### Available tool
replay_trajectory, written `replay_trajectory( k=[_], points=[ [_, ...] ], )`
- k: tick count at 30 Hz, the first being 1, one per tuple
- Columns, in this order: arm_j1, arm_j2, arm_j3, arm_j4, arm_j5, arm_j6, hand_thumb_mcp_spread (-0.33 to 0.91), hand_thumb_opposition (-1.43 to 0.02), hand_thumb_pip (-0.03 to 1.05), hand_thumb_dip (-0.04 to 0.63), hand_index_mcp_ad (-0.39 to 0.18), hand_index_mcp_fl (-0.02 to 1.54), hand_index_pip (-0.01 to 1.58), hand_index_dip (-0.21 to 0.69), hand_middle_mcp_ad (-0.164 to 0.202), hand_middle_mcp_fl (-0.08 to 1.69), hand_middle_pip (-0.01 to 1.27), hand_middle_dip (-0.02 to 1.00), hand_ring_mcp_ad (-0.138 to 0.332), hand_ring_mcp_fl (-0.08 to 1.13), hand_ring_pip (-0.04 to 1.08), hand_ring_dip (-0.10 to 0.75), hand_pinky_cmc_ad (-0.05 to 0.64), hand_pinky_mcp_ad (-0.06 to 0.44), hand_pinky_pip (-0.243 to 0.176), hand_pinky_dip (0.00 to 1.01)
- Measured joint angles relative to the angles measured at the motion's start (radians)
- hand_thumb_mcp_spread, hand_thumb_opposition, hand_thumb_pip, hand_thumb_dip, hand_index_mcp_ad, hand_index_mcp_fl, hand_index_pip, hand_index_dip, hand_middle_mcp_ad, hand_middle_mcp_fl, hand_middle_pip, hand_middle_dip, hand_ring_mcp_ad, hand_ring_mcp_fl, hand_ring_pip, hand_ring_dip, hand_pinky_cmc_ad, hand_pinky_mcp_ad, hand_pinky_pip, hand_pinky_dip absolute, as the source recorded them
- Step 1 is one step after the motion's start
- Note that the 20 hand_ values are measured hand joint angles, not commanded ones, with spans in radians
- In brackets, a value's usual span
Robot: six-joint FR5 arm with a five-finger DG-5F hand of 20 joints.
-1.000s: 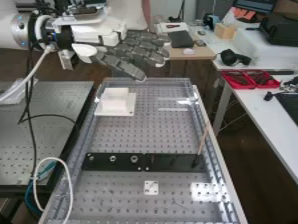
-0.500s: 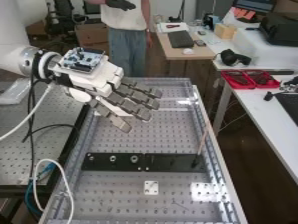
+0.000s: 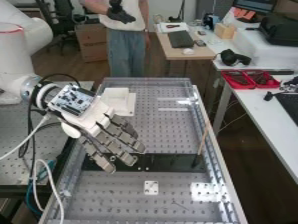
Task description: Grab the bearing and place it in the white container
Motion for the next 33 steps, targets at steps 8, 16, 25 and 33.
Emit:
replay_trajectory(
  k=[8, 16, 25, 33],
  points=[
    [-0.036, -0.084, 0.015, 0.053, -0.051, -0.014, 0.43, -0.79, 0.54, 0.199, -0.089, 0.1, 1.21, 0.164, 0.072, 0.01, 0.13, 0.17, 0.143, 0.01, 0.1, 0.089, 0.361, 0.305, -0.061, 0.21],
    [-0.088, -0.138, 0.026, 0.112, -0.143, -0.033, 0.43, -0.81, 0.55, 0.253, -0.105, 0.05, 1.27, 0.187, 0.072, 0.01, 0.13, 0.17, 0.143, 0.01, 0.1, 0.087, 0.358, 0.304, -0.061, 0.19],
    [-0.122, -0.183, 0.023, 0.195, -0.194, -0.038, 0.46, -0.82, 0.56, 0.283, -0.106, 0.01, 1.31, 0.218, 0.072, 0.01, 0.12, 0.18, 0.145, 0.01, 0.1, 0.087, 0.358, 0.293, -0.063, 0.19],
    [-0.143, -0.232, 0.033, 0.251, -0.229, -0.031, 0.49, -0.83, 0.56, 0.3, -0.11, 0.01, 1.41, 0.284, 0.072, 0.01, 0.13, 0.19, 0.143, 0.01, 0.1, 0.087, 0.361, 0.291, -0.059, 0.19]
  ],
)
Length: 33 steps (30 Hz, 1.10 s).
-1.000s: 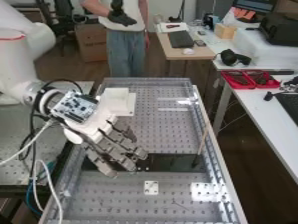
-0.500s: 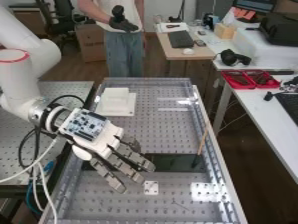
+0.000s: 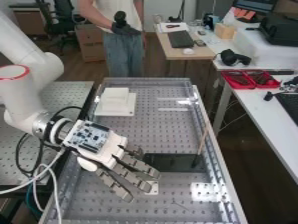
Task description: Grab the bearing and place it in the white container
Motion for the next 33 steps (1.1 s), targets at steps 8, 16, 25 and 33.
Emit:
replay_trajectory(
  k=[8, 16, 25, 33],
  points=[
    [-0.015, -0.015, 0.004, 0.01, -0.037, 0.002, 0.5, -0.85, 0.56, 0.3, -0.112, 0.01, 1.48, 0.302, 0.068, 0.01, 0.13, 0.2, 0.126, 0.01, 0.1, 0.087, 0.358, 0.297, -0.058, 0.19],
    [0.006, -0.007, -0.016, 0.034, 0.003, 0.025, 0.5, -0.85, 0.56, 0.302, -0.112, 0.0, 1.49, 0.302, 0.068, 0.02, 0.13, 0.2, 0.126, 0.01, 0.1, 0.087, 0.356, 0.297, -0.058, 0.19],
    [0.05, -0.019, -0.04, 0.079, 0.1, 0.05, 0.5, -0.85, 0.56, 0.298, -0.112, 0.0, 1.49, 0.302, 0.068, 0.01, 0.13, 0.2, 0.126, 0.01, 0.1, 0.087, 0.356, 0.295, -0.058, 0.19],
    [0.089, -0.035, -0.057, 0.133, 0.186, 0.042, 0.5, -0.84, 0.56, 0.298, -0.112, 0.0, 1.5, 0.302, 0.068, 0.01, 0.13, 0.2, 0.126, 0.01, 0.1, 0.087, 0.36, 0.295, -0.058, 0.19]
  ],
)
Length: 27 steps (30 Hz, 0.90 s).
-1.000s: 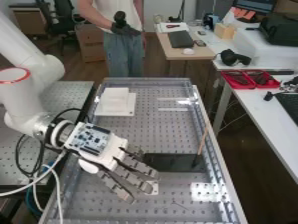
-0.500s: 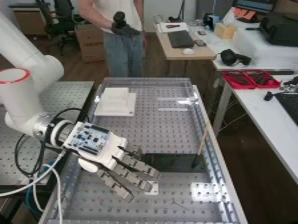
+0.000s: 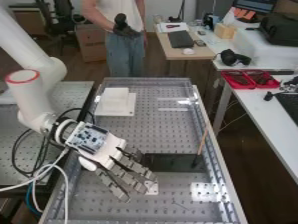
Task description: Grab the bearing and place it in the white container
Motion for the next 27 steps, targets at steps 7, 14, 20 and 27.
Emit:
replay_trajectory(
  k=[7, 14, 20, 27],
  points=[
    [0.021, -0.012, 0.002, 0.003, 0.035, 0.004, 0.49, -0.84, 0.56, 0.298, -0.112, 0.0, 1.51, 0.302, 0.068, 0.01, 0.13, 0.2, 0.126, 0.01, 0.1, 0.087, 0.36, 0.297, -0.058, 0.19],
    [0.037, -0.016, -0.004, 0.018, 0.089, 0.011, 0.49, -0.84, 0.56, 0.298, -0.112, 0.0, 1.51, 0.302, 0.068, 0.02, 0.13, 0.2, 0.126, 0.01, 0.1, 0.087, 0.36, 0.297, -0.058, 0.19],
    [0.052, -0.021, -0.002, 0.026, 0.118, 0.016, 0.49, -0.84, 0.56, 0.298, -0.112, 0.0, 1.51, 0.298, 0.068, 0.02, 0.13, 0.2, 0.126, 0.01, 0.1, 0.087, 0.36, 0.293, -0.058, 0.18],
    [0.055, -0.029, 0.005, 0.024, 0.139, 0.025, 0.49, -0.84, 0.56, 0.298, -0.112, 0.0, 1.51, 0.302, 0.068, 0.02, 0.13, 0.2, 0.126, 0.01, 0.1, 0.087, 0.36, 0.297, -0.058, 0.18]
  ],
)
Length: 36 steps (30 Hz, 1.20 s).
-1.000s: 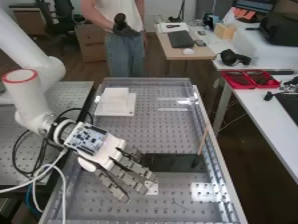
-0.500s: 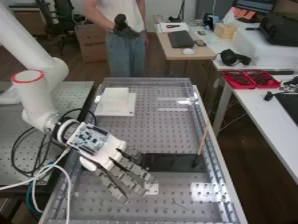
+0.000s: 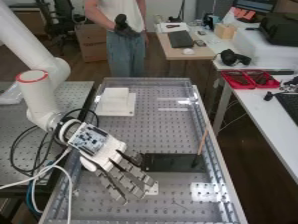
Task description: Grab the bearing and place it in the white container
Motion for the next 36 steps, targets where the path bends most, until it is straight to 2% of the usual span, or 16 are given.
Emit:
replay_trajectory(
  k=[25, 36],
  points=[
    [0.013, 0.002, -0.006, -0.032, -0.003, 0.018, 0.48, -0.82, 0.56, 0.298, -0.112, 0.02, 1.51, 0.302, 0.068, 0.02, 0.13, 0.2, 0.126, 0.01, 0.1, 0.087, 0.36, 0.293, -0.058, 0.18],
    [0.004, 0.008, 0.0, -0.026, -0.017, 0.005, 0.48, -0.82, 0.56, 0.298, -0.112, 0.05, 1.51, 0.302, 0.068, 0.02, 0.13, 0.2, 0.126, 0.01, 0.1, 0.087, 0.36, 0.297, -0.061, 0.18]
  ],
)
